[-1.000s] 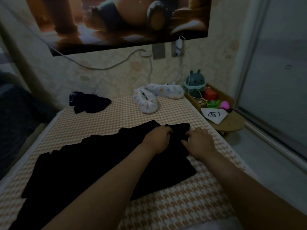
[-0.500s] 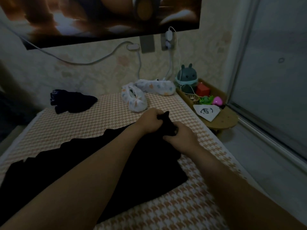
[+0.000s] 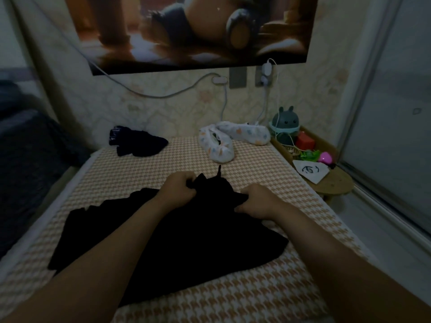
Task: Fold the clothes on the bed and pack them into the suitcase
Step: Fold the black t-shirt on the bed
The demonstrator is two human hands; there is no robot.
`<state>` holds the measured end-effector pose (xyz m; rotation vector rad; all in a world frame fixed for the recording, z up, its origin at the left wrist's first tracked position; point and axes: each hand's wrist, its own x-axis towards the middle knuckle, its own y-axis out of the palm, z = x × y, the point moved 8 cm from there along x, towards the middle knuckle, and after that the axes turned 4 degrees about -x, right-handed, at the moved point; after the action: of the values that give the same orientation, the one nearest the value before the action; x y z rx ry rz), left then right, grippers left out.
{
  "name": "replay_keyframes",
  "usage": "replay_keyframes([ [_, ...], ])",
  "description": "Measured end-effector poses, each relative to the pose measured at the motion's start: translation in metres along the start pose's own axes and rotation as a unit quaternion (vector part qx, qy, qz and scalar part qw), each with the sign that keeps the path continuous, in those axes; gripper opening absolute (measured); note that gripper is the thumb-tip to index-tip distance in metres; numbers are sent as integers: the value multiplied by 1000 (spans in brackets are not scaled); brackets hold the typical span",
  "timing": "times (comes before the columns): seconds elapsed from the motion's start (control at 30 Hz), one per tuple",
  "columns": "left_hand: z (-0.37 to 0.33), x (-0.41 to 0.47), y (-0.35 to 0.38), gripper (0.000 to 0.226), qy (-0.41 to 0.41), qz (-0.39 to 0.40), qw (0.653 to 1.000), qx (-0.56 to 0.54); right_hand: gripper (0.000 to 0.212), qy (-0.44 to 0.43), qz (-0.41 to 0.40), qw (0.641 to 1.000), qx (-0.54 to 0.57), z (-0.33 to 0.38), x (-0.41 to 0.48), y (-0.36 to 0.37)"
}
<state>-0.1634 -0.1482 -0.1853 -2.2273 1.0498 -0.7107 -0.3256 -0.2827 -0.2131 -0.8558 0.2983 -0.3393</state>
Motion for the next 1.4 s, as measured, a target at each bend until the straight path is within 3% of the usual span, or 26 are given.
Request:
replay_keyframes([
  [0.1,12,-17,-35,22,9,-53,999,-10,30,-37,-3,998,51,50,4,7],
  [0.17,18,-33,-66,10,30,-102,994,16,18,-68,-9,994,88,91,6,22],
  [0.23,29,-49,-94,20,28,-127,989,70,20,-84,47,988,123,125,5,58],
  [0.3,57,-67,-107,26,-56,-79,988,121,24,-75,170,973,135,144,-2,103],
  [0.37,94,-86,-103,28,-167,15,974,150,10,-91,210,963,145,153,-5,123],
  [0.4,107,-95,-99,32,-207,53,967,142,8,-98,173,968,154,154,-2,120],
  [0.47,117,-103,-90,31,-235,84,962,111,10,-107,20,986,125,143,10,98],
  [0.53,114,-103,-89,30,-269,59,961,36,16,-137,-100,986,2,130,14,79],
  [0.6,109,-101,-87,27,-289,38,956,-36,26,-166,-102,974,-120,120,15,81],
  [0.7,106,-92,-100,5,-258,18,965,48,52,-115,-11,967,-228,97,18,98],
  [0.83,124,-93,-118,21,-246,-30,957,153,68,-91,54,958,-268,85,16,120],
  [0.9,133,-98,-115,23,-242,-16,940,239,71,-76,64,950,-295,81,18,129],
  [0.97,123,-96,-113,18,-166,-61,930,322,74,-87,24,938,-335,87,21,128],
  [1.03,96,-90,-100,17,-52,-105,943,312,76,-115,-17,932,-343,97,24,123],
  [1.07,84,-87,-86,24,-7,-88,953,291,77,-119,-13,935,-333,99,27,124],
  [1.17,87,-94,-26,61,-58,117,956,262,77,-81,50,947,-307,86,39,133],
  [1.2,92,-101,-16,70,-75,145,954,250,77,-71,62,948,-304,82,41,135],
  [1.33,81,-128,-38,80,8,53,975,214,76,-70,73,951,-292,81,45,137],
  [1.4,64,-141,-48,80,77,52,967,236,76,-83,51,950,-298,85,42,134],
])
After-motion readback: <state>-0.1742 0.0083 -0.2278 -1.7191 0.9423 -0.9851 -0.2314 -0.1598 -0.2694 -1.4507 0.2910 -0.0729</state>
